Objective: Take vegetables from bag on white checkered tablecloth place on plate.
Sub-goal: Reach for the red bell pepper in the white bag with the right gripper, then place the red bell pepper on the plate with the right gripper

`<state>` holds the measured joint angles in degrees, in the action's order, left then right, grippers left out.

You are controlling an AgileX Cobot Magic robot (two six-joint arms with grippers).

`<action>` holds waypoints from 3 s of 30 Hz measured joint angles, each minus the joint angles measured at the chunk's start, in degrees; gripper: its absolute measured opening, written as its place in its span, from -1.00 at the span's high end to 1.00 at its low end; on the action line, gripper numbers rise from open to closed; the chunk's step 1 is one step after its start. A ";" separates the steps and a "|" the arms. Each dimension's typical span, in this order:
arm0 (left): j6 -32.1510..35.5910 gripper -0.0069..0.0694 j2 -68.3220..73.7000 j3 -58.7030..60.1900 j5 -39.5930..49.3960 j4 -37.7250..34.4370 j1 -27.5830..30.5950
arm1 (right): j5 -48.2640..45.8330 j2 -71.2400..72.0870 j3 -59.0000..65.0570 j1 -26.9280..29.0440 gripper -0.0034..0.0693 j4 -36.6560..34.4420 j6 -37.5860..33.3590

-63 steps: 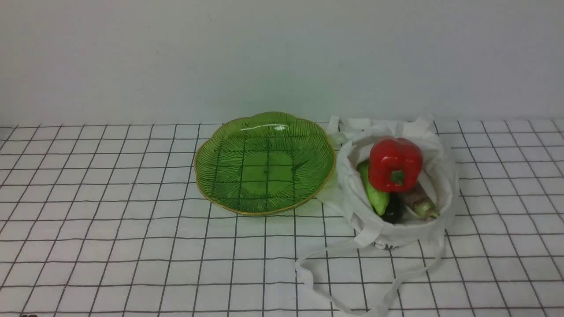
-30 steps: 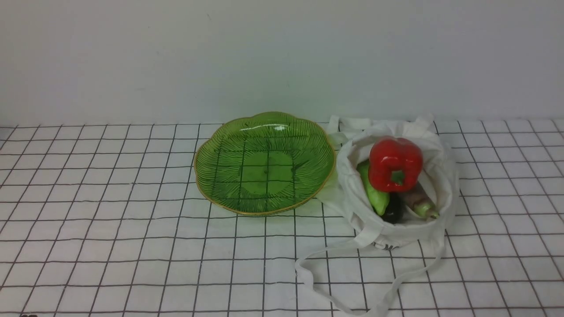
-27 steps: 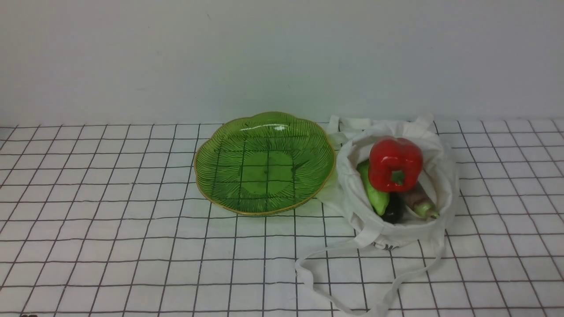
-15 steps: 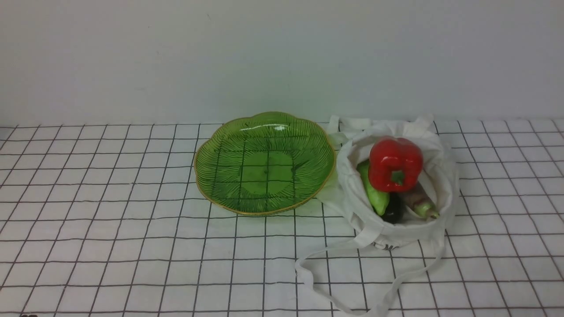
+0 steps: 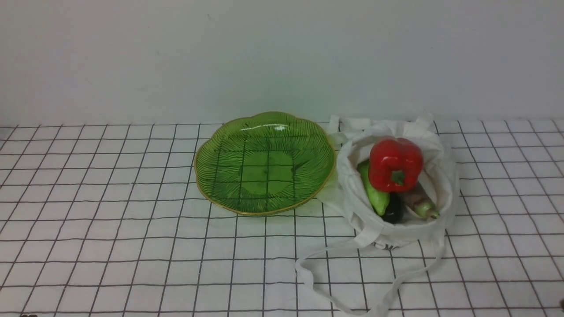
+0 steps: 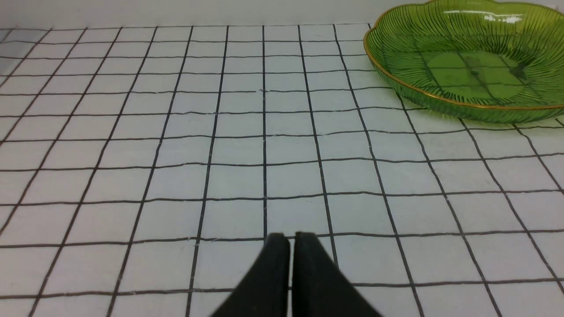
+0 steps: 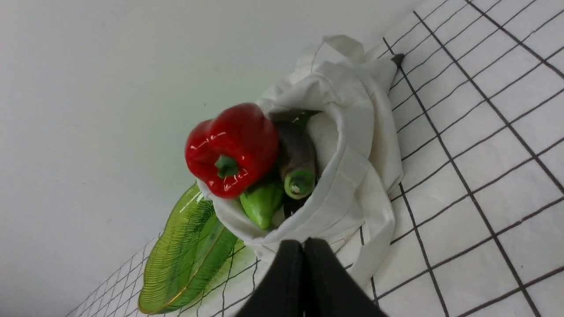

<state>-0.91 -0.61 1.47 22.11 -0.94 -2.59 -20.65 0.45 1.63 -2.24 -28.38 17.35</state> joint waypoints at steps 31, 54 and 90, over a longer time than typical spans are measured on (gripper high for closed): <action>0.00 0.84 0.00 0.00 0.00 0.00 0.00 | -31.06 -62.77 -46.30 0.00 0.45 2.54 -32.88; 0.00 0.84 0.00 0.00 0.00 0.00 0.00 | -41.18 -104.14 -90.43 -10.08 -0.99 11.88 -19.57; 0.00 0.84 0.00 0.00 0.00 0.00 0.00 | -38.19 -108.11 -91.36 -10.19 -0.60 10.12 -19.48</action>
<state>-0.91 -0.61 1.47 22.11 -0.94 -2.59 -58.84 -107.67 -89.72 -12.42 -18.26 -2.13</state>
